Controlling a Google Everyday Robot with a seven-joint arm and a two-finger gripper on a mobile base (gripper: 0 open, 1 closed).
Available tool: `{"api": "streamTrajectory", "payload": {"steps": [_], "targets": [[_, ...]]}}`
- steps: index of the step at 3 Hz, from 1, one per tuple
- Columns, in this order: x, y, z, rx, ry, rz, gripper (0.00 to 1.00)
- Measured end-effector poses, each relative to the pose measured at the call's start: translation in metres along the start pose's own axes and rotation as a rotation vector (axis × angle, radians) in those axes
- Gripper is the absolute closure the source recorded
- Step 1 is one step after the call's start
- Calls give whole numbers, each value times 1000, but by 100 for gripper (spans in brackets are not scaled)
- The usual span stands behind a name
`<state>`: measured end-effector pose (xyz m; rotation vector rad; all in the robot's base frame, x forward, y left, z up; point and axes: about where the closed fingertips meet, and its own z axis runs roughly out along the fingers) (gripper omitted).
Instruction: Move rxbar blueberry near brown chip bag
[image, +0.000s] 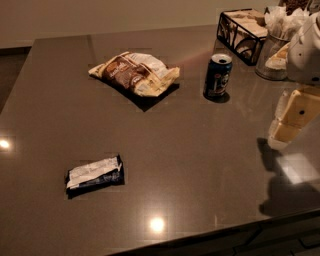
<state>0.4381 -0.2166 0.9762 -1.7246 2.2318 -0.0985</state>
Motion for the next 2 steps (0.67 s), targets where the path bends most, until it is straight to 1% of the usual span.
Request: {"api": "streamTrajectory", "payload": {"steps": [1, 2], "targets": [[0, 0, 0, 0, 0, 0, 0], [-11, -3, 14, -26, -14, -1, 0]]}}
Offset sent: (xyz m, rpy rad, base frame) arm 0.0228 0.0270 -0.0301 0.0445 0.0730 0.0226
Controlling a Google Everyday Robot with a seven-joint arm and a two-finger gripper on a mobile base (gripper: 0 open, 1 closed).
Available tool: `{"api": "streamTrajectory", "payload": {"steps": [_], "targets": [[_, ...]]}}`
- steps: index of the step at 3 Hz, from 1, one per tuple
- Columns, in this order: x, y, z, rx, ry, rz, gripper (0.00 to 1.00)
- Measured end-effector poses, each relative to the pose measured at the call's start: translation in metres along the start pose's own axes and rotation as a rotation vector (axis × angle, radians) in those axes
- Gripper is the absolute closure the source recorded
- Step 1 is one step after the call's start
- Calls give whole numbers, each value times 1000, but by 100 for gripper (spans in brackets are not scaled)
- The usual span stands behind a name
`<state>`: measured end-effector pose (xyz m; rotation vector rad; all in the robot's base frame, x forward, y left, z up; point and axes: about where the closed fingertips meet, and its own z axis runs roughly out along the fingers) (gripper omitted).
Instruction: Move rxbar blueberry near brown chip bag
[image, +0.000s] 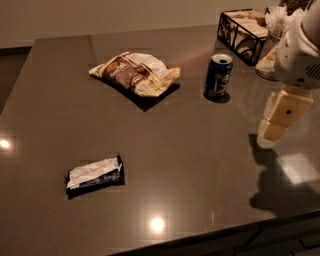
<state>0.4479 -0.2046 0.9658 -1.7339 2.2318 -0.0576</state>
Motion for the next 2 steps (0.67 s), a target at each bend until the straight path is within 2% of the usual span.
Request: {"api": "streamTrajectory", "payload": {"steps": [1, 2], "targets": [[-17, 4, 24, -56, -18, -6, 0], [-32, 17, 41, -82, -65, -31, 0]]}}
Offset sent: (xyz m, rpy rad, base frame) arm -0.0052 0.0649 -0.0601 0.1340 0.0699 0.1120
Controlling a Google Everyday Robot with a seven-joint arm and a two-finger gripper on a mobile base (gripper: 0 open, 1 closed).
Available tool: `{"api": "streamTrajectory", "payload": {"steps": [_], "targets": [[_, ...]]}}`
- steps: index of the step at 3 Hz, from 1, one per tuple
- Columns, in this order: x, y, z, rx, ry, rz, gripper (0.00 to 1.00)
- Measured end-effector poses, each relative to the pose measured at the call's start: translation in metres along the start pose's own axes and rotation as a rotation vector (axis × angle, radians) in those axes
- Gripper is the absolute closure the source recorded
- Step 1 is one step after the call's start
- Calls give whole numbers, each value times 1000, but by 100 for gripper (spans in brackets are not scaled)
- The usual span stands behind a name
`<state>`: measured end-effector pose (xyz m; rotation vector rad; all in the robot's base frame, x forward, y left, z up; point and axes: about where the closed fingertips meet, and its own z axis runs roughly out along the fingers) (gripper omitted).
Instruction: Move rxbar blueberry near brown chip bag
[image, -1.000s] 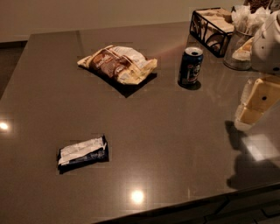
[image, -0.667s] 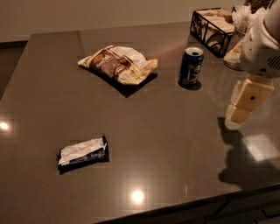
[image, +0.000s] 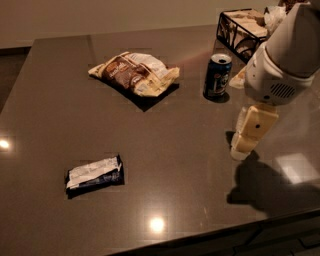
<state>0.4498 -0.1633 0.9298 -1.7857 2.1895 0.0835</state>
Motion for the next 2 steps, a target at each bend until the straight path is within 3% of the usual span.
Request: {"api": "streamTrajectory", "payload": {"steps": [1, 2], "targets": [[-22, 18, 19, -8, -51, -86, 0], [-41, 23, 33, -39, -45, -173, 0]]}}
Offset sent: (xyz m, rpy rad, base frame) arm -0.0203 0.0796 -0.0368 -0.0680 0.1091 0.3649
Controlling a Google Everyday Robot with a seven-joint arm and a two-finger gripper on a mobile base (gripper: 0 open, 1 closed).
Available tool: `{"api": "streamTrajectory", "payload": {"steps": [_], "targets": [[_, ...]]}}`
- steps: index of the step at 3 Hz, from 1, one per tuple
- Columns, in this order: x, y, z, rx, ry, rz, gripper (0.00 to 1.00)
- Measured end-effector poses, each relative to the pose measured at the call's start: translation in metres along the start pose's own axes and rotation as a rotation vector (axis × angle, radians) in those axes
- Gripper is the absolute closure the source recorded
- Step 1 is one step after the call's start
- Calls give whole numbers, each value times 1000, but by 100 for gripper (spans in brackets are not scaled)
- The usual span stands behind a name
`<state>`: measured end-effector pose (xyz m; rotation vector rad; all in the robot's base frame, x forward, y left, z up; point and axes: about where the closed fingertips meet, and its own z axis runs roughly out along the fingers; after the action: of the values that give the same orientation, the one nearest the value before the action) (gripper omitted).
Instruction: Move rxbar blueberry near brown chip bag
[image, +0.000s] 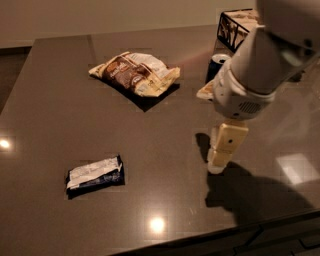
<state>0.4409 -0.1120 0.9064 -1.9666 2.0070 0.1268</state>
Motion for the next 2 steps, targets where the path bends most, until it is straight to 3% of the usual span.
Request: {"api": "streamTrajectory", "payload": {"steps": [2], "targets": [[-4, 5, 1, -52, -15, -15, 0]]}}
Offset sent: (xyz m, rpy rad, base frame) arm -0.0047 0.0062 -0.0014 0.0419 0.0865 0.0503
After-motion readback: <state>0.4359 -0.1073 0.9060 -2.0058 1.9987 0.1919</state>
